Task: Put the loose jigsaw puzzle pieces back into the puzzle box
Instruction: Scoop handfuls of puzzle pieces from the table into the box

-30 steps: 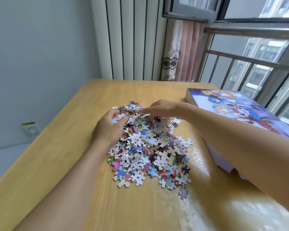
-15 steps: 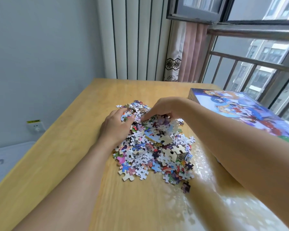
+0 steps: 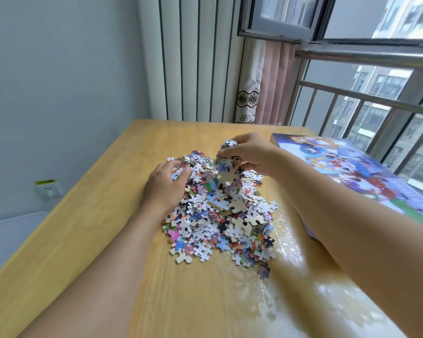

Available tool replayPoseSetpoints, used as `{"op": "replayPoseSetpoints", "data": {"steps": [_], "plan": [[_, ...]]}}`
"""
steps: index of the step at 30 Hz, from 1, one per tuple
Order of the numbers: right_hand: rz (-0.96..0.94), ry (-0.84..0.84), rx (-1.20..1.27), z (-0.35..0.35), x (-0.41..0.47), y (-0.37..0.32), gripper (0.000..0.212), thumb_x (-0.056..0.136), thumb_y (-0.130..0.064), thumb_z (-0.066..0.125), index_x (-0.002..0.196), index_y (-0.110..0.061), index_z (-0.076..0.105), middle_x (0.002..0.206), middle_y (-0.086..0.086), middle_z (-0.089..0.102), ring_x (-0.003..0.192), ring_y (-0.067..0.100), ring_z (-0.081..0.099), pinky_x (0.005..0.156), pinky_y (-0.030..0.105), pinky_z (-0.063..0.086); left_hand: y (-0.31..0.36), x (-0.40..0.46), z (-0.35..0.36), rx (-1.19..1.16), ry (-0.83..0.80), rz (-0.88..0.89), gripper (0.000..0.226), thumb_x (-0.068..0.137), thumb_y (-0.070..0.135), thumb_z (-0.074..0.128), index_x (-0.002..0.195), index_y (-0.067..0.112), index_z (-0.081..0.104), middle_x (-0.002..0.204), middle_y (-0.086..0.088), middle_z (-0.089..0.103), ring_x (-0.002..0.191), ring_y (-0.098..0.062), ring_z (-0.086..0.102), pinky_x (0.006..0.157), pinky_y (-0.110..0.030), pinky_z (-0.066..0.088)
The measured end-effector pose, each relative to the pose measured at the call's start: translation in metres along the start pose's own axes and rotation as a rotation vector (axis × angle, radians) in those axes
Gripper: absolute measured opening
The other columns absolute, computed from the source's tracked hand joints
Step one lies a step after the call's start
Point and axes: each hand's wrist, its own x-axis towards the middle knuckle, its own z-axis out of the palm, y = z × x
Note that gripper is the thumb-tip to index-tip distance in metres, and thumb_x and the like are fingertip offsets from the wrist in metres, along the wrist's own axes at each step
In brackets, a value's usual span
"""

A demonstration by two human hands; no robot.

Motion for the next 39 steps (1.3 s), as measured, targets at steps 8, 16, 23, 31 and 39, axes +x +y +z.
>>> {"op": "replayPoseSetpoints", "data": {"steps": [8, 16, 23, 31, 39], "plan": [[0.053, 0.171, 0.364, -0.008, -0.015, 0.012, 0.064, 0.083, -0.013, 0.082, 0.137, 0.006, 0.051, 0.123, 0.022, 0.063, 0.1, 0.034, 0.07, 0.068, 0.036, 0.064, 0.0, -0.005, -0.001, 0.049, 0.011, 0.08, 0.04, 0.098, 0.049, 0.052, 0.127, 0.023, 0.062, 0.133, 0.001, 0.058, 0.124, -0.021, 0.052, 0.101, -0.037, 0.044], [0.262, 0.07, 1.079, -0.01, -0.051, 0.021, 0.013, 0.102, -0.002, 0.051, 0.114, 0.004, 0.051, 0.134, 0.03, 0.05, 0.116, 0.035, 0.062, 0.077, 0.048, 0.062, 0.024, -0.025, -0.008, 0.011, 0.164, 0.243, 0.029, 0.099, 0.039, 0.055, 0.118, 0.019, 0.065, 0.119, 0.004, 0.065, 0.117, -0.018, 0.055, 0.094, -0.03, 0.041], [0.326, 0.028, 1.125, 0.01, -0.083, 0.033, 0.009, 0.101, -0.004, 0.053, 0.106, 0.004, 0.054, 0.106, 0.023, 0.056, 0.081, 0.027, 0.063, 0.064, 0.041, 0.063, 0.081, -0.067, 0.011, -0.295, 0.02, 0.255, 0.045, 0.091, 0.045, 0.066, 0.13, 0.023, 0.062, 0.124, 0.01, 0.062, 0.107, -0.001, 0.061, 0.084, -0.02, 0.054], [0.312, 0.006, 1.268, 0.018, -0.098, 0.055, 0.021, 0.096, -0.01, 0.067, 0.106, 0.009, 0.064, 0.114, 0.021, 0.051, 0.102, 0.03, 0.058, 0.088, 0.037, 0.06, 0.081, -0.075, 0.028, -0.211, -0.075, 0.356, 0.053, 0.083, 0.038, 0.079, 0.133, 0.029, 0.064, 0.13, 0.013, 0.065, 0.118, 0.006, 0.057, 0.103, -0.021, 0.047], [0.17, 0.004, 1.137, 0.011, -0.104, 0.056, 0.017, 0.097, -0.009, 0.065, 0.11, 0.001, 0.065, 0.09, 0.013, 0.068, 0.074, 0.02, 0.065, 0.064, 0.028, 0.058, 0.083, -0.072, 0.023, -0.225, -0.084, 0.428, 0.054, 0.081, 0.04, 0.075, 0.132, 0.022, 0.065, 0.13, 0.011, 0.065, 0.121, 0.002, 0.057, 0.1, -0.017, 0.047]]}}
